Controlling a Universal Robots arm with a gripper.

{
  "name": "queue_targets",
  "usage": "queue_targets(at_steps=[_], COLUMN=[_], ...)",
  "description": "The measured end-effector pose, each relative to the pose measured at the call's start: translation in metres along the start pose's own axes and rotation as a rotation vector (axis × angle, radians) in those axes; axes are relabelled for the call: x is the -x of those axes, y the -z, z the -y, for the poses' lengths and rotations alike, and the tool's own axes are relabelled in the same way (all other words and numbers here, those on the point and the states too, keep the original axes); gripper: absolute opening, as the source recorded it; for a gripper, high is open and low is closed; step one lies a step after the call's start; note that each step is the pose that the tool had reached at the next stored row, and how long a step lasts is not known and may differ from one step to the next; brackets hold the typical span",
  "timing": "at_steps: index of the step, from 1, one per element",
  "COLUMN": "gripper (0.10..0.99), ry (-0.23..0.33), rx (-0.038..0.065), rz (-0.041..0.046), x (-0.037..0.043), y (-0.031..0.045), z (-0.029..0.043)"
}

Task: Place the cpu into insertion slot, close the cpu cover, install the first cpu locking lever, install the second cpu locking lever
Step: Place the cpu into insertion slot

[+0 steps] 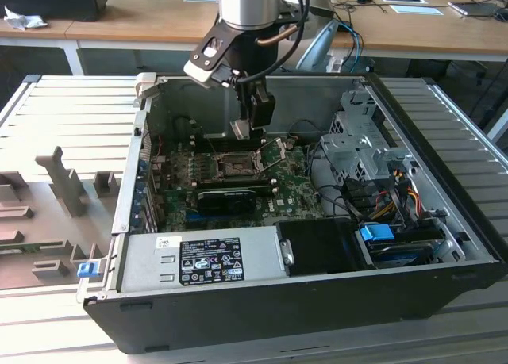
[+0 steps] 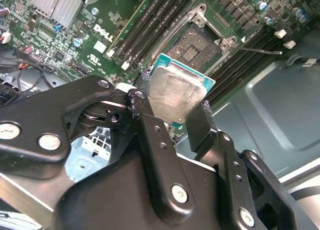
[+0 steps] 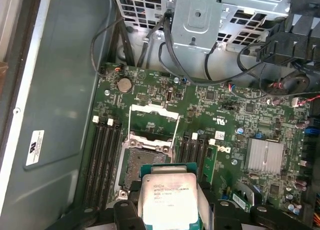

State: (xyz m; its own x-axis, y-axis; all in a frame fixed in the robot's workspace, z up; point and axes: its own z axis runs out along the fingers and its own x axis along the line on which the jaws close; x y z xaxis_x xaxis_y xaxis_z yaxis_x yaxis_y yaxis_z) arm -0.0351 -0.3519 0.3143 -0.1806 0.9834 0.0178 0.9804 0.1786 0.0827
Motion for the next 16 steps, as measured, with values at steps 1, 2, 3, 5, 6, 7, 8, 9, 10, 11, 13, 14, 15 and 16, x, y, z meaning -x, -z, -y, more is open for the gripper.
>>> queue_targets(at_steps=[1,2,3,5,6,7,8,9,10,11,13,14,15,16], gripper=[0.529,0.529,0.529,0.529,0.529,0.529,0.529,0.529,0.529,0.529,0.529,0.529,0.529,0.529], ry=[-0.01,-0.018,-0.032,-0.04,-0.042,-0.042,-0.043,-0.043,-0.043,-0.043,-0.042,-0.042,-0.043,-0.043], rx=[0.0,0.0,0.001,0.001,0.001,0.001,0.001,0.001,0.001,0.001,0.0,0.0,-0.001,-0.002], rz=[0.0008,0.0017,0.0029,0.0035,0.0037,0.0038,0.0039,0.0038,0.0038,0.0039,0.0055,0.0055,0.0054,0.0054], x=[0.0,0.0,0.0,0.0001,0.0001,0.0001,0.0001,0.0002,0.0002,0.0002,0.0003,0.0003,0.0003,0.0003], y=[-0.0011,-0.0019,-0.0032,-0.0051,-0.0066,-0.0073,-0.0077,-0.0083,-0.0088,-0.0094,-0.0115,-0.0128,-0.0135,-0.0148], z=[0.0001,0.0002,0.0003,0.0005,0.0006,0.0007,0.0008,0.0008,0.0009,0.0009,0.001,0.0011,0.0012,0.0013])
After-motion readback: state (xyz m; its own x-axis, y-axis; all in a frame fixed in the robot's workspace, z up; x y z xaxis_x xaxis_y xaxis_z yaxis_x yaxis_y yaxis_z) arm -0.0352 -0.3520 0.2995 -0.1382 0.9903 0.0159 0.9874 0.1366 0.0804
